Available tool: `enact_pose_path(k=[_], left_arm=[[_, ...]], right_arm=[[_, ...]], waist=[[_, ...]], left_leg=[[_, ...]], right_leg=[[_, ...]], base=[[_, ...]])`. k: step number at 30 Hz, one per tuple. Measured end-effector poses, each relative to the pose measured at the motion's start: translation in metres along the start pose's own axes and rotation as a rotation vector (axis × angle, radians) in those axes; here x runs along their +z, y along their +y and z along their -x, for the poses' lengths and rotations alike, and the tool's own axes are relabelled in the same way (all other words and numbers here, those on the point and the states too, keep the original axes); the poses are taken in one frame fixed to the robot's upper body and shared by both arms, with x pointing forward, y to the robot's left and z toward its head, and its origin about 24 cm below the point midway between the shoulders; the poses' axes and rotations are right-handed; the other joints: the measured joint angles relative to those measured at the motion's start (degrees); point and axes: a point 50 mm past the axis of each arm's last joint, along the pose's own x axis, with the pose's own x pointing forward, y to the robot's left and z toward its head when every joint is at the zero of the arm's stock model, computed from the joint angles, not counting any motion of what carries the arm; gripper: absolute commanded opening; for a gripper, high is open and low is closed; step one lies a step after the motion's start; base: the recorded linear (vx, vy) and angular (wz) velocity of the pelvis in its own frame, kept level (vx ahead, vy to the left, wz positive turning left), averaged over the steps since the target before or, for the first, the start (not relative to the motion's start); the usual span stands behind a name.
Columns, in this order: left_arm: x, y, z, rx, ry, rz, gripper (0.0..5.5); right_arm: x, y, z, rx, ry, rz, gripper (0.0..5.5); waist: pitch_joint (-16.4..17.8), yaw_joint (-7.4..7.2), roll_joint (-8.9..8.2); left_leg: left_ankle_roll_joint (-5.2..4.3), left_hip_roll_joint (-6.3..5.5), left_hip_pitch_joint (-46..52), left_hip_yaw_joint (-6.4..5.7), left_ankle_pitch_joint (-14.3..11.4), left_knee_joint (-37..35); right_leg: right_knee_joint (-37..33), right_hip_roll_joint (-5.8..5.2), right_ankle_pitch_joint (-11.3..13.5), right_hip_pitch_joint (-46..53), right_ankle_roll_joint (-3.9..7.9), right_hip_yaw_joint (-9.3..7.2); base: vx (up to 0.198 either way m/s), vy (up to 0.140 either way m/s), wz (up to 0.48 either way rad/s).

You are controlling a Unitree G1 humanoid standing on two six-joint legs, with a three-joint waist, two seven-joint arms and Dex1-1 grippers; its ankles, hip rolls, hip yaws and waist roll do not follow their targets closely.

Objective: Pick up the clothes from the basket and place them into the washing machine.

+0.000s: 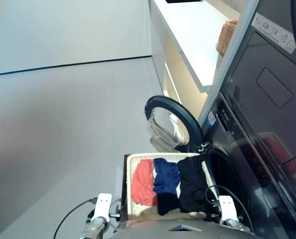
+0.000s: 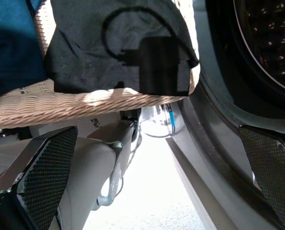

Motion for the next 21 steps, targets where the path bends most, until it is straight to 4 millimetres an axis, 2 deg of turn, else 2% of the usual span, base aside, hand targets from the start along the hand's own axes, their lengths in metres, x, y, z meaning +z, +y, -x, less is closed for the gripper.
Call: enact_pose_path(k=[15, 18, 21], left_arm=[[0.009, -0.004, -0.002, 0.0, -0.037, 0.025, 5.5], [0.025, -0.008, -0.003, -0.009, -0.11, 0.072, 5.5], [0.059, -0.016, -0.002, -0.041, -0.256, 0.115, 5.5]], right_arm=[[0.005, 0.001, -0.001, -0.009, -0.012, 0.034, 5.5], [0.012, 0.004, -0.002, 0.001, -0.041, 0.058, 5.5], [0.038, 0.011, -0.002, 0.034, -0.16, 0.087, 5.5]], waist=[[0.0, 0.01, 0.17], [0.1, 0.0, 0.17], [1.1, -0.04, 0.31]], left_leg=[[0.0, 0.01, 0.2, -0.08, 0.0, 0.2], [0.0, 0.0, 0.0, -0.15, 0.0, 0.3], [0.02, 0.01, -0.3, -0.18, 0.2, 0.2]], right_leg=[[0.0, 0.04, 0.0, 0.5, -0.03, -0.14], [0.0, 0.04, 0.0, 0.4, -0.03, -0.19], [0.0, 0.04, 0.1, -0.3, -0.07, -0.19]], base=[[0.0, 0.0, 0.0], [0.0, 0.0, 0.0], [-0.039, 0.003, 0.002]])
